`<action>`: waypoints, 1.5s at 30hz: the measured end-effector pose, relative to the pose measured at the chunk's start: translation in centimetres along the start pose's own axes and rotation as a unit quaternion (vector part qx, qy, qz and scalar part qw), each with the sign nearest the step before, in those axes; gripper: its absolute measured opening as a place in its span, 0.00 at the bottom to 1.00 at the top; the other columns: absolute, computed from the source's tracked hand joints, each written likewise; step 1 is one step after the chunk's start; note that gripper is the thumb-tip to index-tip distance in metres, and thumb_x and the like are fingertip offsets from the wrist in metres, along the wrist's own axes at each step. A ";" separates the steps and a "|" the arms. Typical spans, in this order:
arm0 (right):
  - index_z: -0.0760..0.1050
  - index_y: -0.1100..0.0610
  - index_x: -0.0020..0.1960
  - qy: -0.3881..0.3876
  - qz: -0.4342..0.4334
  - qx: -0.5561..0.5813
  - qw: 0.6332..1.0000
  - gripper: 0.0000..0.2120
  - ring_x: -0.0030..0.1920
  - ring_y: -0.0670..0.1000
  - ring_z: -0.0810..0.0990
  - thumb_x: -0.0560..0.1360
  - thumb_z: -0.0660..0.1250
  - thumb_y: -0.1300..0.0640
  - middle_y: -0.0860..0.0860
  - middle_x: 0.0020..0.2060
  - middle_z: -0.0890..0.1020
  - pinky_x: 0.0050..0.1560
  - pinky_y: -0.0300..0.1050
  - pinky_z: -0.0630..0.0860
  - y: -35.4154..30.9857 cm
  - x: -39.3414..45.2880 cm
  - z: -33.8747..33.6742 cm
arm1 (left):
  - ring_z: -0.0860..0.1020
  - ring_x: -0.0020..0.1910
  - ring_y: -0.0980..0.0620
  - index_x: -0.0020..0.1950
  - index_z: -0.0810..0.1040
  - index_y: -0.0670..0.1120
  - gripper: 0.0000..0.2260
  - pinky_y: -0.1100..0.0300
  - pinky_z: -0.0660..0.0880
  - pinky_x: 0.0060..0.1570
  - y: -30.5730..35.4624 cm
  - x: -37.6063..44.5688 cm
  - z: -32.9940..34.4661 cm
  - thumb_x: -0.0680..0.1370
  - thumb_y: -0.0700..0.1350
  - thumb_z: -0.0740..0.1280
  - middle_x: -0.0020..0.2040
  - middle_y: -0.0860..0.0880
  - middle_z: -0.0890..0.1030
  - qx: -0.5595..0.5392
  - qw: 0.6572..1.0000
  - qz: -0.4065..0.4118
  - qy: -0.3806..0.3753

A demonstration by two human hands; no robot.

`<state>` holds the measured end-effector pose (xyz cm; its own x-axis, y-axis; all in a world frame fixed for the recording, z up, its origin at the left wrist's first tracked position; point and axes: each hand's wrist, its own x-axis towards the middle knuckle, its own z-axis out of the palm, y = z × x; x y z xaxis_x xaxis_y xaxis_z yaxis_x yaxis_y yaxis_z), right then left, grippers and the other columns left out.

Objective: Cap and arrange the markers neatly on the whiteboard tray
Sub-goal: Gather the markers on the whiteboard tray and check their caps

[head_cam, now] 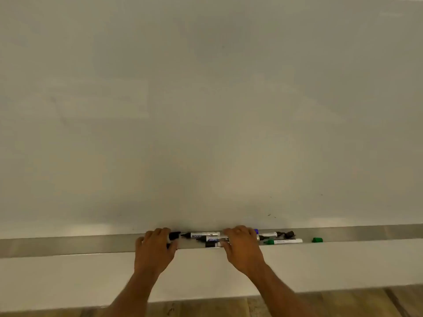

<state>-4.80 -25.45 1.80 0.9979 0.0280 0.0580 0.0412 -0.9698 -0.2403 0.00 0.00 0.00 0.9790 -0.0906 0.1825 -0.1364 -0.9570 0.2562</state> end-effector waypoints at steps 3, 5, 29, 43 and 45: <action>0.73 0.50 0.58 -0.011 -0.032 -0.011 0.999 0.11 0.57 0.52 0.74 0.78 0.59 0.50 0.49 0.51 0.82 0.61 0.51 0.64 0.7 1.2 0.2 | 0.79 0.46 0.50 0.51 0.77 0.53 0.11 0.54 0.72 0.46 0.6 0.9 0.4 0.76 0.57 0.62 0.44 0.53 0.82 0.015 1.000 0.008 -0.005; 0.73 0.52 0.58 -0.037 -0.043 -0.029 0.998 0.11 0.55 0.53 0.74 0.78 0.58 0.51 0.51 0.51 0.82 0.58 0.51 0.67 0.8 1.8 0.1 | 0.79 0.42 0.50 0.49 0.78 0.52 0.10 0.55 0.72 0.42 1.0 1.2 0.6 0.75 0.56 0.63 0.42 0.53 0.83 0.017 1.000 0.009 -0.016; 0.66 0.53 0.60 -0.092 0.001 -0.045 0.995 0.20 0.51 0.56 0.77 0.70 0.68 0.55 0.54 0.51 0.82 0.57 0.54 0.70 -0.7 4.5 2.3 | 0.77 0.24 0.49 0.35 0.80 0.50 0.07 0.59 0.73 0.27 1.5 2.5 0.9 0.61 0.42 0.76 0.30 0.51 0.80 0.122 0.986 0.101 -0.048; 0.64 0.55 0.60 -0.099 -0.094 -0.061 0.989 0.21 0.48 0.57 0.80 0.71 0.69 0.59 0.56 0.51 0.81 0.54 0.52 0.73 -0.5 5.4 1.6 | 0.74 0.17 0.50 0.29 0.77 0.49 0.12 0.66 0.67 0.18 1.6 2.9 0.1 0.54 0.43 0.80 0.22 0.51 0.77 0.125 0.981 0.135 -0.059; 0.65 0.55 0.58 -0.092 -0.109 -0.050 0.988 0.18 0.47 0.57 0.79 0.72 0.69 0.58 0.55 0.50 0.81 0.52 0.50 0.73 -0.3 5.3 1.3 | 0.74 0.17 0.50 0.30 0.77 0.49 0.12 0.65 0.68 0.17 1.5 2.8 0.0 0.55 0.44 0.79 0.22 0.50 0.77 0.112 0.984 0.130 -0.053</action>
<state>0.57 -24.71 0.92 0.9582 0.2741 -0.0825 0.2608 -0.9547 -0.1432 2.58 -1.70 0.92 0.9275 -0.3571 0.1103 -0.3588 -0.9334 -0.0045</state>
